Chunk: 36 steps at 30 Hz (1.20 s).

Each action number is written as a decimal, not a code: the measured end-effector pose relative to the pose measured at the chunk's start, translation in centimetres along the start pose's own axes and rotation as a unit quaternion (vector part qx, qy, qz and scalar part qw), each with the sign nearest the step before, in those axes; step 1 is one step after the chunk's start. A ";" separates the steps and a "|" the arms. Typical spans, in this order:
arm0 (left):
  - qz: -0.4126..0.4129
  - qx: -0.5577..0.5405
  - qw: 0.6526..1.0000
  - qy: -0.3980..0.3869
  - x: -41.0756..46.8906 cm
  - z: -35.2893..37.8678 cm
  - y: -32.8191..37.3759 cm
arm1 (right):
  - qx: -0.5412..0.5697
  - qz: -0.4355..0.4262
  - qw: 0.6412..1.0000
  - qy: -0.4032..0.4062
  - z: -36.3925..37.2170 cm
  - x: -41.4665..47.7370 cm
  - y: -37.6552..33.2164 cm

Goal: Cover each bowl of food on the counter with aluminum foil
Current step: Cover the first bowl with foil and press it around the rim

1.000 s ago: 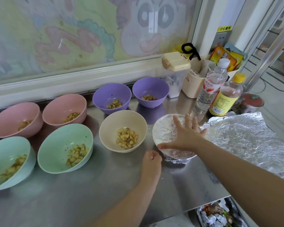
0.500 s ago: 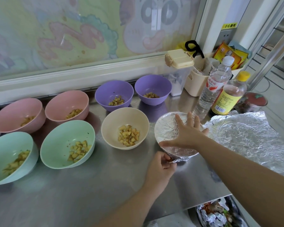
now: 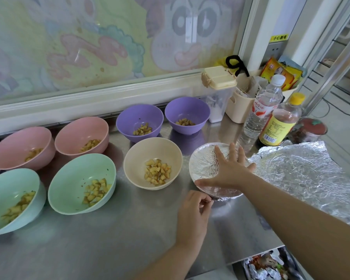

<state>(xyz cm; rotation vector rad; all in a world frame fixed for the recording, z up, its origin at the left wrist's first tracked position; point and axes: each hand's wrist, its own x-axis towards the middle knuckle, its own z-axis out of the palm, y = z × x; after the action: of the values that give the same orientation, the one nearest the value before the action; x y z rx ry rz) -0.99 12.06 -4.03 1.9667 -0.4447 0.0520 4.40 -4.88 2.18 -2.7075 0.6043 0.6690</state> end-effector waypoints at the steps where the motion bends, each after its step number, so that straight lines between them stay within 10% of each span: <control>1: 0.005 0.000 1.000 0.001 0.1 -0.1 0.0 | 0.000 0.000 1.000 0.000 0.0 0.0 0.0; 12: -0.260 -0.111 0.959 0.009 1.0 -0.3 1.1 | 0.000 -0.004 1.000 0.002 0.1 -0.1 0.0; 21: -0.503 -0.368 0.781 -0.039 3.5 -1.6 3.4 | 0.006 -0.004 1.000 0.011 0.4 -0.2 0.0; 36: -0.509 -0.148 0.803 -0.271 10.2 -3.6 4.2 | -0.003 0.002 0.999 0.041 0.9 -0.2 0.1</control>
<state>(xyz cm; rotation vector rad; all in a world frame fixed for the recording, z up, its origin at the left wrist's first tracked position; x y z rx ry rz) 7.64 10.87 3.62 1.6482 0.2954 -1.2154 3.89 -4.59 1.45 -2.7516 0.6271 0.5642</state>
